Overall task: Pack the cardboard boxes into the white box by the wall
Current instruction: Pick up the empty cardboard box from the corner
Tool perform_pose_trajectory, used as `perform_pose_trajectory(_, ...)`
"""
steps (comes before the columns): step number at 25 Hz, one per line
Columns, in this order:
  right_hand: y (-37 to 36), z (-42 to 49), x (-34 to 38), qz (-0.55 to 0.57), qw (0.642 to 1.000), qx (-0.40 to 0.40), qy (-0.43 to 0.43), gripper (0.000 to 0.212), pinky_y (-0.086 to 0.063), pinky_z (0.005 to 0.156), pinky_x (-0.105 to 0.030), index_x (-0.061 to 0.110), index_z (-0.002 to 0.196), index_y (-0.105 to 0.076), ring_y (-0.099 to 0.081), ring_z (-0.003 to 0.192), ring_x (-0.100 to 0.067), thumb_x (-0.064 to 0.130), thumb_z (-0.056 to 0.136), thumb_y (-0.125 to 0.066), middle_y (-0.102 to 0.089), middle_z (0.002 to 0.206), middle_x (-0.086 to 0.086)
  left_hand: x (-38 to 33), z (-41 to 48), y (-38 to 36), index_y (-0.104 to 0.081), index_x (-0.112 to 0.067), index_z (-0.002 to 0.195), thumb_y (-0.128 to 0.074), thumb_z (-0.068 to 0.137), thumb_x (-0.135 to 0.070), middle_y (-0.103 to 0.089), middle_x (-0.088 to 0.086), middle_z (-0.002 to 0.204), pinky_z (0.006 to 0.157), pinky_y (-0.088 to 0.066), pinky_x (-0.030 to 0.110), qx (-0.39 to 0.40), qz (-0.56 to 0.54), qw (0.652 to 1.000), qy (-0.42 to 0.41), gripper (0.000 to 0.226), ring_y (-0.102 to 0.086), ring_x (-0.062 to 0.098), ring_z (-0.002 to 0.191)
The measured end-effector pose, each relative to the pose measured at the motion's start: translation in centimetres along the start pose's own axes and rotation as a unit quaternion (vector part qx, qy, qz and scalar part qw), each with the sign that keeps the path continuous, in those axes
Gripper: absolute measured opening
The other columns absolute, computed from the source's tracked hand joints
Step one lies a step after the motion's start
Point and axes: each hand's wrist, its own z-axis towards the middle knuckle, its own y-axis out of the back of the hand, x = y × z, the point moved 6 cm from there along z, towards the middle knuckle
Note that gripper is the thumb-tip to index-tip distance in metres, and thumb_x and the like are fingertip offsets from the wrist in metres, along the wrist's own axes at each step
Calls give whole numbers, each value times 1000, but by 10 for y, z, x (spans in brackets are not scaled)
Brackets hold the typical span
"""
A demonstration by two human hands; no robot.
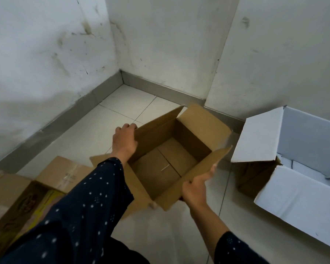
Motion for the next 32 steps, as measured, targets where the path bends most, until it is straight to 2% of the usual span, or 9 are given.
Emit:
perform_pose_trajectory(3,-5,-5,-7,21,998,-51,-15,105,-57,75,-43,35,148,19,-62,90,-27,2,87,-60,-43,135,-17,13,4,-2,-37,-21,138,-62,82,-14,-43,12,140,106,-28,56,18,70,997,15,62,-37,35,127)
perform_pose_trajectory(7,51,49,38,-228,944,-208,115,85,-30,108,-54,25,148,-15,-27,136,-41,30,81,-68,-15,156,-14,81,-33,-3,-3,-36,141,-76,65,-37,-2,5,155,108,-7,66,12,38,965,259,105,-7,45,139)
perform_pose_trajectory(11,65,128,72,-328,937,-67,96,74,-36,104,-53,19,146,-21,-35,132,-42,26,86,-63,-28,150,-17,114,-85,-32,16,-32,144,-86,61,-26,-8,17,155,108,-30,61,96,-183,851,483,131,-22,47,136)
perform_pose_trajectory(16,56,124,51,-327,939,-43,96,35,-45,95,-43,6,127,-51,-55,116,-37,14,92,-56,-58,126,-18,95,-44,-16,13,-24,149,-69,80,-12,-48,21,134,89,-48,49,24,-149,919,364,107,-54,41,112)
perform_pose_trajectory(20,49,87,21,-255,963,-2,87,42,-45,98,-44,12,136,-47,-53,120,-31,14,95,-52,-55,131,-15,66,12,4,6,-22,151,-59,87,-6,-51,21,132,84,-51,47,20,-74,971,228,93,-57,40,107)
perform_pose_trajectory(22,47,79,10,-360,928,54,74,51,-36,105,-52,22,141,-40,-39,132,-34,21,92,-55,-40,145,-8,52,27,7,4,-23,151,-57,88,-4,-58,19,117,71,-53,43,38,-44,982,177,90,-61,34,89)
perform_pose_trajectory(26,69,116,55,-435,887,-30,150,65,-19,113,-61,30,143,-31,-9,144,-38,36,85,-61,-18,157,-6,31,27,1,8,-28,149,-64,81,-10,-56,8,79,46,-45,30,97,-31,984,148,101,-58,22,61)
perform_pose_trajectory(30,83,177,72,-374,924,3,77,81,-27,112,-53,18,151,-14,-22,141,-41,38,88,-62,-20,156,-17,37,0,-7,27,-26,144,-70,78,-11,-54,12,77,39,-46,28,211,9,949,234,118,-62,24,61)
perform_pose_trajectory(32,88,185,63,-356,934,19,41,65,-40,100,-48,10,143,-30,-46,124,-40,35,90,-60,-42,143,-20,37,-8,-10,29,-31,141,-66,79,-4,-54,14,83,41,-50,30,261,17,935,241,117,-64,27,65)
